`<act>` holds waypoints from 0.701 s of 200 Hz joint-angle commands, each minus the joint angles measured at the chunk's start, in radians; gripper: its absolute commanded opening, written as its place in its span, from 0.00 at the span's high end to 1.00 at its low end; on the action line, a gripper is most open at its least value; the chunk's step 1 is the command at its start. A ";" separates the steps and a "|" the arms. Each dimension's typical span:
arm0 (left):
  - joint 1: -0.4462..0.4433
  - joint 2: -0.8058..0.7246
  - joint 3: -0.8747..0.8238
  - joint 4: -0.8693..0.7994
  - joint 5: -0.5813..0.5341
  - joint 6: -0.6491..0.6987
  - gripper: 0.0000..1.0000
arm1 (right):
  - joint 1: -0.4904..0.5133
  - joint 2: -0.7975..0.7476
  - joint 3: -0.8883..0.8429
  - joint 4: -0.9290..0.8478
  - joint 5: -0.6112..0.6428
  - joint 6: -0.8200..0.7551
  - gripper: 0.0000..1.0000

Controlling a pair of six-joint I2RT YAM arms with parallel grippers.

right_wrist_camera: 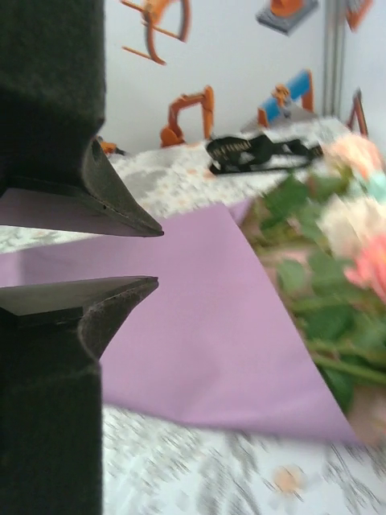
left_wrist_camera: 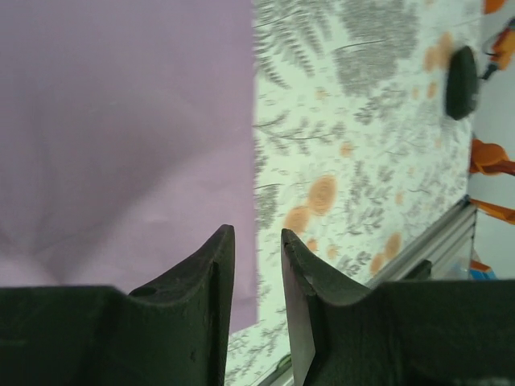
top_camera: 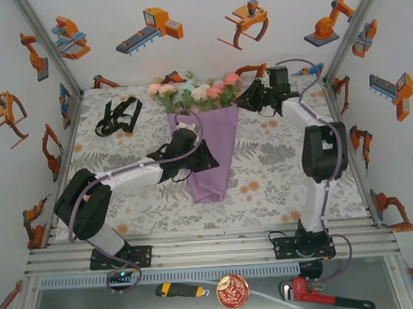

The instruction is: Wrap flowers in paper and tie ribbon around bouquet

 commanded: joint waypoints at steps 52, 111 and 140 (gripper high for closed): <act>-0.104 0.164 0.068 -0.018 0.015 0.020 0.67 | 0.090 -0.270 -0.486 0.166 -0.042 -0.016 0.69; -0.156 0.233 -0.041 0.071 0.006 -0.040 0.71 | 0.158 -0.195 -0.609 0.263 -0.048 0.020 0.69; -0.158 0.221 -0.087 0.105 -0.009 -0.059 0.72 | 0.161 -0.113 -0.586 0.282 -0.050 0.030 0.69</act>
